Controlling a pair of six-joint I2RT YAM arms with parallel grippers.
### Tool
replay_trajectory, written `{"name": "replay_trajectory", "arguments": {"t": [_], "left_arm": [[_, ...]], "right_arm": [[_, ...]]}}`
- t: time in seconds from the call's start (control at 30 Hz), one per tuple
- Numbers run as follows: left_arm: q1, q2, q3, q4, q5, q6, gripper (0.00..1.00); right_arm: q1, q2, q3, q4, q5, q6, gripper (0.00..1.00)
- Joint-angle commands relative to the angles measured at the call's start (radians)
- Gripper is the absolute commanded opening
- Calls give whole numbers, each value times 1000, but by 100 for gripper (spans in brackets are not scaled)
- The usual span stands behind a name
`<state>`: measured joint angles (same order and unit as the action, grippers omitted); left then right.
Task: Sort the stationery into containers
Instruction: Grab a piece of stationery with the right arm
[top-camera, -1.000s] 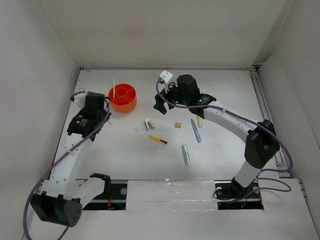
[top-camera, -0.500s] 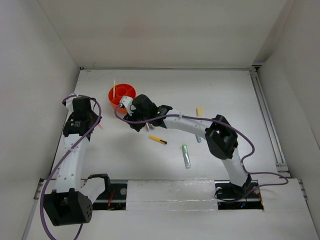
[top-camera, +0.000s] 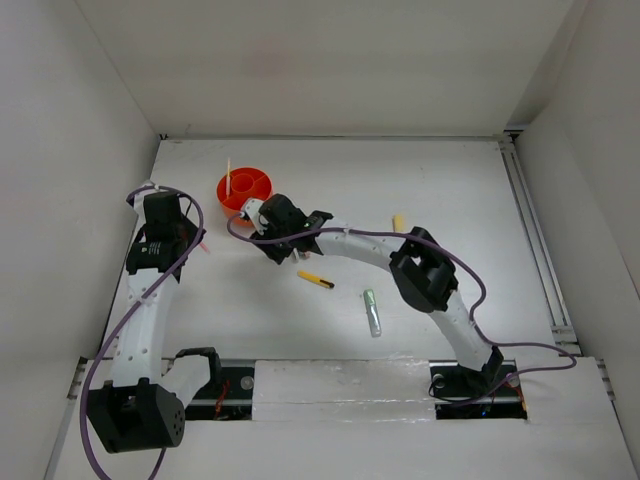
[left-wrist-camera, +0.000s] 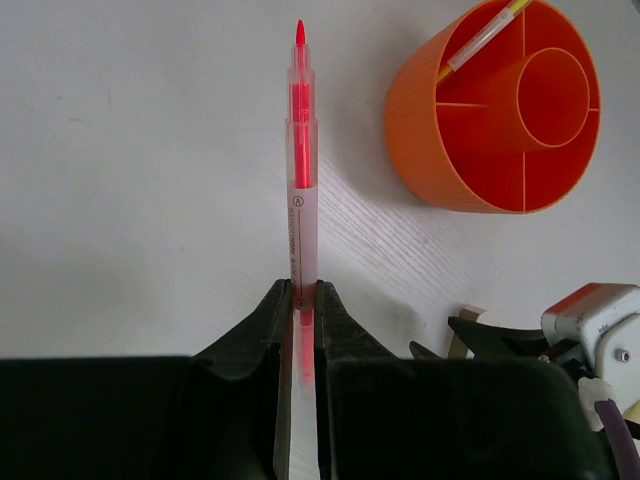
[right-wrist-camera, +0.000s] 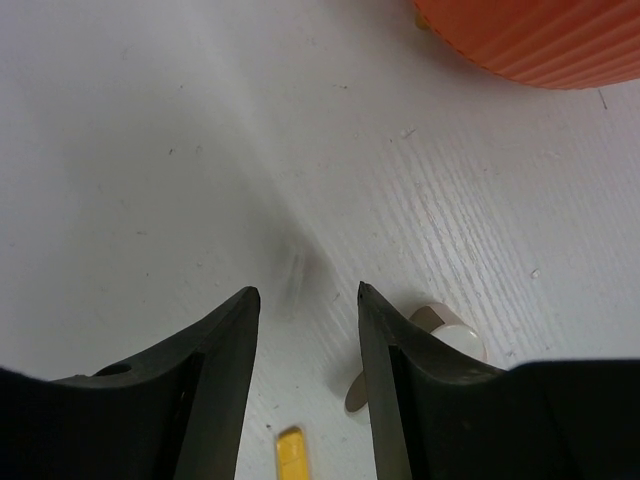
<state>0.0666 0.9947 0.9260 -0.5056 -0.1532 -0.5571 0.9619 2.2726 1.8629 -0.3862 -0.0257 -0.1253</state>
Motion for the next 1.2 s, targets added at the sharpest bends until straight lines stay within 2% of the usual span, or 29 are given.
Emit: {"name": "replay_trajectory", "arguments": {"t": [0.0, 0.3, 0.37, 0.7, 0.87, 1.0, 1.03, 1.1, 1.17], "left_arm": [[1, -4, 0, 27, 12, 16, 0], [1, -4, 0, 27, 21, 25, 0], [1, -4, 0, 27, 21, 25, 0], [1, -13, 0, 27, 21, 25, 0], [1, -13, 0, 27, 21, 25, 0], [1, -22, -9, 27, 21, 25, 0], [1, -33, -9, 27, 32, 25, 0], [1, -47, -9, 47, 56, 34, 0], [-13, -76, -21, 62, 87, 46, 0]], "right_arm": [[1, 22, 58, -5, -3, 16, 49], [11, 54, 48, -14, -33, 26, 47], [11, 64, 48, -14, -33, 26, 40], [11, 93, 38, -14, -33, 35, 36], [11, 102, 38, -14, -51, 35, 30], [11, 102, 38, -23, -92, 35, 10], [11, 91, 27, -23, -92, 44, 0], [-1, 61, 12, -23, -101, 44, 0], [-17, -36, -60, 51, -124, 56, 0]]}}
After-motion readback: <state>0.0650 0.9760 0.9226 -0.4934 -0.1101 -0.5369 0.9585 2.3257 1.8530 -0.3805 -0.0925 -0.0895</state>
